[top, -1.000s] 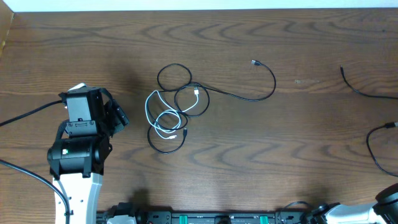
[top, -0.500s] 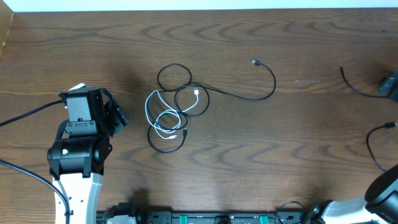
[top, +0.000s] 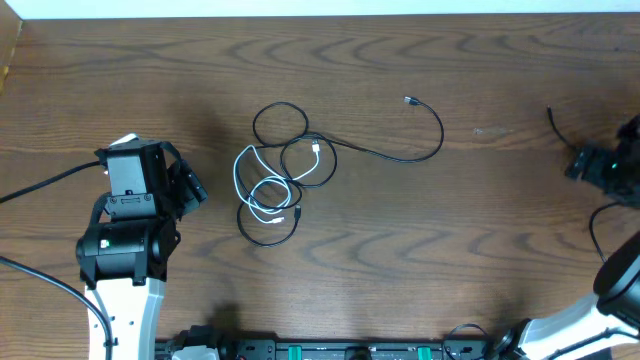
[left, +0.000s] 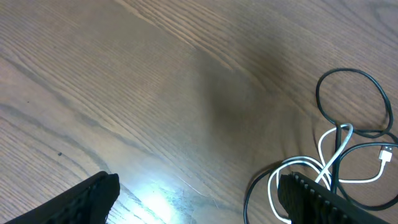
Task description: Untangle cables
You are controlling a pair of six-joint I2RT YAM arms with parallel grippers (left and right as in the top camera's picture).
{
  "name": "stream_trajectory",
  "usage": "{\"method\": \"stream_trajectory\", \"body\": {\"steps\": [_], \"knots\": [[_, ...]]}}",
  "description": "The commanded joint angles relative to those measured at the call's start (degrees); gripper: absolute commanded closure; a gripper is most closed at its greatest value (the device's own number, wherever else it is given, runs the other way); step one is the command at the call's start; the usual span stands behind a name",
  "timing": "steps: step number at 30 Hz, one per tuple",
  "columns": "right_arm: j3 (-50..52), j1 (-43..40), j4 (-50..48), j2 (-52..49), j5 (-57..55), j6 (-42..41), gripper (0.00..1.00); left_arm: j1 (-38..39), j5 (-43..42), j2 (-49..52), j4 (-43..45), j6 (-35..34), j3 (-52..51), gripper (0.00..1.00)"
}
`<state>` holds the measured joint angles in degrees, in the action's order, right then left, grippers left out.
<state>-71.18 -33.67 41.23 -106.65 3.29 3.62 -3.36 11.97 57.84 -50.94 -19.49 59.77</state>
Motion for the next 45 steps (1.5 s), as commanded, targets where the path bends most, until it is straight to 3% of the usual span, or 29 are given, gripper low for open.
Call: {"method": "stream_trajectory", "body": {"steps": [1,18,30,33,36,42,45], "knots": [[-0.26,0.37,2.21,-2.34,-3.41,-0.9,0.04,-0.33,0.55,-0.24,0.0,-0.26,0.2,0.14],[1.2,0.35,10.43,-3.17,-8.52,-2.14,0.01,-0.33,0.55,-0.24,0.0,-0.26,0.2,0.14],[10.34,0.35,3.52,-3.17,-4.87,-1.86,0.03,-0.33,0.55,-0.24,0.0,-0.26,0.2,0.14],[12.11,0.35,1.42,-3.17,-4.85,-1.99,0.14,-0.33,0.55,-0.24,0.0,-0.26,0.2,0.14],[12.81,0.33,0.02,-3.17,-4.85,-2.8,0.41,-0.33,0.55,-0.24,0.0,-0.26,0.2,0.14],[12.83,0.33,-1.9,-3.17,-5.09,-4.09,0.8,-0.33,0.55,-0.24,0.0,-0.26,0.2,0.14],[12.83,0.33,-3.32,-3.17,-5.27,-4.46,0.9,-0.33,0.55,-0.24,0.0,-0.26,0.2,0.14]]}}
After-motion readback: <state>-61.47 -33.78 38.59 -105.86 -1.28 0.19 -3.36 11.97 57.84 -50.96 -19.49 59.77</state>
